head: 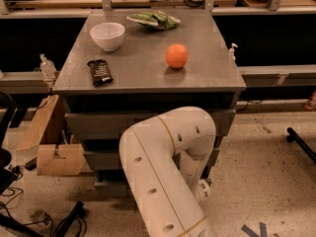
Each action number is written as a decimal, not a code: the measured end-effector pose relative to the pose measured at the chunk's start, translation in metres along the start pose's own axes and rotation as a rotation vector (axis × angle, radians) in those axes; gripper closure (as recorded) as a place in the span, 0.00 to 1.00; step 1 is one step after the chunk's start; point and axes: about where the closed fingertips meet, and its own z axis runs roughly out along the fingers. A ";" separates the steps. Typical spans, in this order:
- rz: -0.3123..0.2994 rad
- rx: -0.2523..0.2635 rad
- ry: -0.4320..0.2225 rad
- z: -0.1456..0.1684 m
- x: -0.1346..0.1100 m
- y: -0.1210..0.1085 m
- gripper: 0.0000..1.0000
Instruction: Open bottom drawer
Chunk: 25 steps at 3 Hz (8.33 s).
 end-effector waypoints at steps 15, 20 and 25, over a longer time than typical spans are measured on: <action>0.046 -0.190 0.042 0.027 0.013 0.028 1.00; 0.034 -0.185 0.016 0.019 0.013 0.046 1.00; 0.015 -0.178 -0.013 0.011 0.012 0.066 1.00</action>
Offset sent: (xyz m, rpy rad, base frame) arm 0.0110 0.0039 -0.0156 -0.0432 0.0511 0.0018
